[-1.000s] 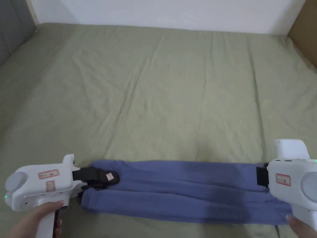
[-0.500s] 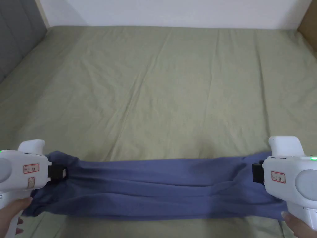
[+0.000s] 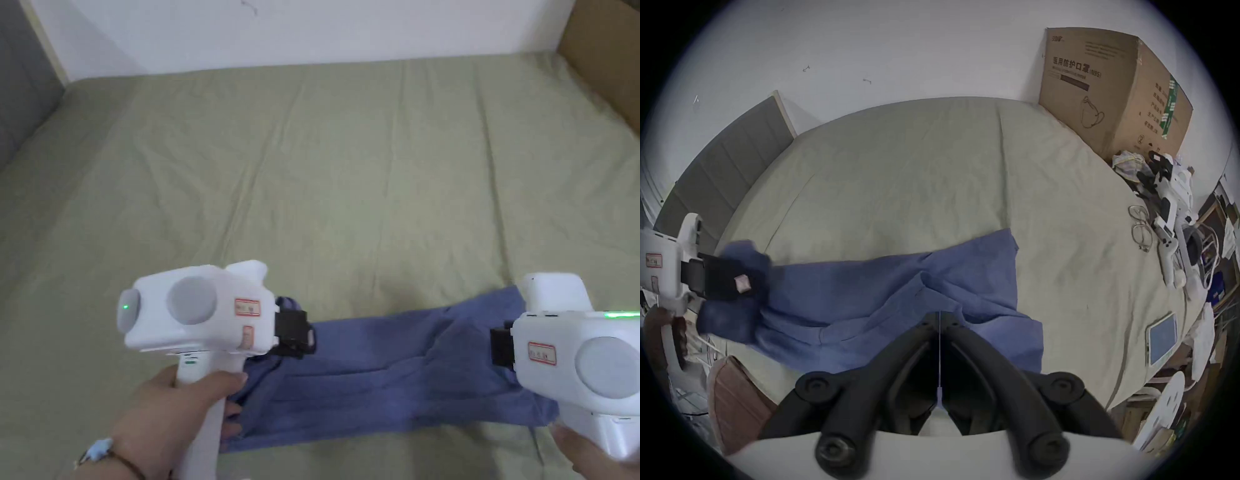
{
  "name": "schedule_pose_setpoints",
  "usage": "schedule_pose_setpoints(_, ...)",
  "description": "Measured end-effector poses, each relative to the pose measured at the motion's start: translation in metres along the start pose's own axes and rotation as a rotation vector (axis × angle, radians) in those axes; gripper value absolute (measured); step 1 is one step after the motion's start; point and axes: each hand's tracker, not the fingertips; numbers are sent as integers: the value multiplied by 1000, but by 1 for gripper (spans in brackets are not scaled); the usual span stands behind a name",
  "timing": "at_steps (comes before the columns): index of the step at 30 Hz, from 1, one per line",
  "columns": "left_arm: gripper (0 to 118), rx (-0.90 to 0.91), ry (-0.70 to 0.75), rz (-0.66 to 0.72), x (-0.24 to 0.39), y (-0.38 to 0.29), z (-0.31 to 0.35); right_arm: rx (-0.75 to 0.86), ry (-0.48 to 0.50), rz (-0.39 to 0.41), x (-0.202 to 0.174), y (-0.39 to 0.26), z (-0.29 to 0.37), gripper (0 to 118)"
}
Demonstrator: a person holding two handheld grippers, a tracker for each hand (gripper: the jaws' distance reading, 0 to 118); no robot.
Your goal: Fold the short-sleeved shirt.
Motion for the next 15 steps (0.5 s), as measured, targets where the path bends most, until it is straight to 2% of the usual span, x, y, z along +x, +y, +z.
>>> schedule_pose_setpoints(1,81,-12,-23,-8,15,0,-12,0,-3,-4,2,-1,0,2)
schedule_pose_setpoints(2,103,-27,-51,-25,28,1,-19,0,-4,-8,5,-2,0,2)
schedule_pose_setpoints(4,104,-25,-123,-27,43,3,-26,-1,-4,-18,9,-3,0,2)
schedule_pose_setpoints(7,104,3,-149,-45,52,4,-23,-2,-2,-27,13,-5,-1,2)
schedule_pose_setpoints(10,104,41,-50,-103,44,3,-5,-4,4,-37,16,-5,-3,2)
schedule_pose_setpoints(11,100,50,-19,-120,38,2,3,-6,9,-42,16,-5,-5,2)
schedule_pose_setpoints(12,88,63,10,-142,30,-1,12,-8,13,-46,16,-5,-6,2)
schedule_pose_setpoints(13,65,75,41,-156,24,-2,20,-8,14,-48,16,-5,-7,2)
schedule_pose_setpoints(14,20,80,78,-161,17,-5,27,-8,17,-50,15,-5,-8,2)
schedule_pose_setpoints(15,1,76,112,-164,9,-9,32,-10,21,-50,15,-5,-9,2)
